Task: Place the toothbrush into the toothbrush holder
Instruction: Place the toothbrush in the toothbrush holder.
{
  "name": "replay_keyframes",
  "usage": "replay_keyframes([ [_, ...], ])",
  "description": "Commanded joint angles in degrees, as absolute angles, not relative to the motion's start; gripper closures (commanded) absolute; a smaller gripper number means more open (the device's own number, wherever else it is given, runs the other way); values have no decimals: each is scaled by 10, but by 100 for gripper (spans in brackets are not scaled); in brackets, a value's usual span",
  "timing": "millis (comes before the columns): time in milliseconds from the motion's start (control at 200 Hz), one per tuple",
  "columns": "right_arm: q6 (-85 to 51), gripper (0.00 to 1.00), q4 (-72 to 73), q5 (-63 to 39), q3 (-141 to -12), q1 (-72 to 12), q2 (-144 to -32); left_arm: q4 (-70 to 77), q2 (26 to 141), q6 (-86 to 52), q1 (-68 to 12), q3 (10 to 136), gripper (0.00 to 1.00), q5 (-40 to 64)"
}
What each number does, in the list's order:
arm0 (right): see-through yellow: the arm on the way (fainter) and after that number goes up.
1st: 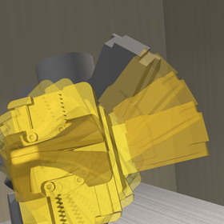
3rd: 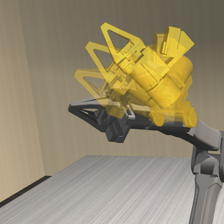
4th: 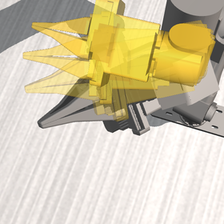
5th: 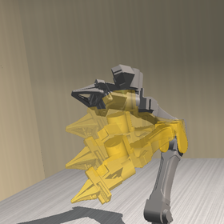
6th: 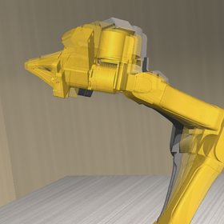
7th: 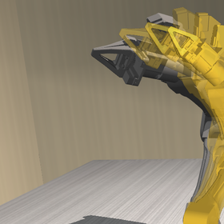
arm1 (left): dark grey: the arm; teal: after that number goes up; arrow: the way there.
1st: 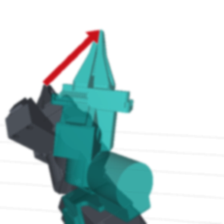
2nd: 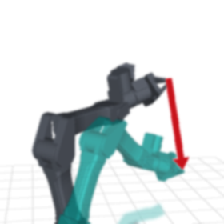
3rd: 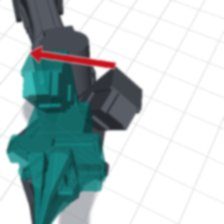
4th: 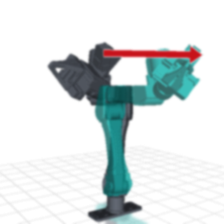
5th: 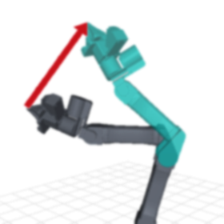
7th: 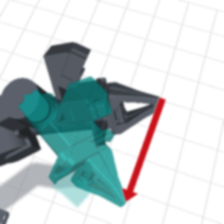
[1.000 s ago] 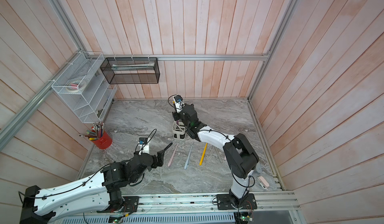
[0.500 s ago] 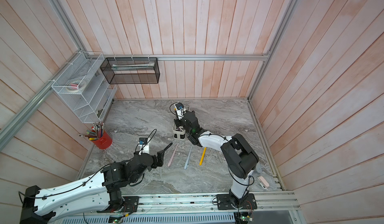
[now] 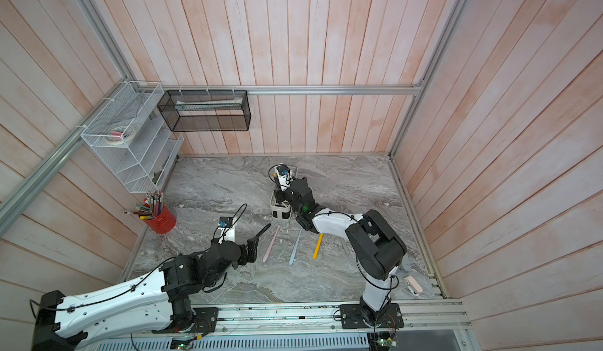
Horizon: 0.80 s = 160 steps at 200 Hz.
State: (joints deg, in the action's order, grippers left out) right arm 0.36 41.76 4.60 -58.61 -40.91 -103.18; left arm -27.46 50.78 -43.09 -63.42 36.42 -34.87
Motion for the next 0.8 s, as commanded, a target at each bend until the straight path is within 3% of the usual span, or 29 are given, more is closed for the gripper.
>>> replay_keyframes([
  [0,-6,76,444,35,-575,-414,-1028,-271,508,-433,-632,355,0,-347],
  [170,-7,65,453,34,-564,-414,-1023,-269,509,-434,-632,353,0,-346],
  [440,-14,61,456,24,-557,-414,-999,-265,510,-433,-631,354,0,-346],
  [640,-3,38,457,45,-543,-414,-952,-265,510,-434,-631,356,0,-346],
  [795,-4,27,431,67,-540,-414,-890,-275,509,-443,-632,362,0,-346],
])
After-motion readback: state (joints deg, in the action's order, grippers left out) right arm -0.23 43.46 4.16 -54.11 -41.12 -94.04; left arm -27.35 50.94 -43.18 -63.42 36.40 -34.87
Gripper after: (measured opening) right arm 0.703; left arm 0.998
